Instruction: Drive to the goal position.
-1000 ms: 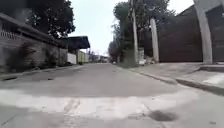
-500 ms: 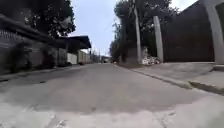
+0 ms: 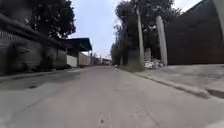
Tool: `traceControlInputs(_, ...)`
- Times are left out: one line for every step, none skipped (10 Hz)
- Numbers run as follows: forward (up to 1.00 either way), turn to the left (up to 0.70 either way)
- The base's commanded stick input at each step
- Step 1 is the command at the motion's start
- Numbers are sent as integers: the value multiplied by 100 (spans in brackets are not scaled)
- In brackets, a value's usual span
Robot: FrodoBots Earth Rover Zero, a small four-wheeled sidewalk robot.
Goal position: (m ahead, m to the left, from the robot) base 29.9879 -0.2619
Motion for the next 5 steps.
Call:
traceControlInputs(100, 0)
traceControlInputs(100, 0)
traceControlInputs(100, 0)
traceControlInputs(100, 0)
traceControlInputs(100, 0)
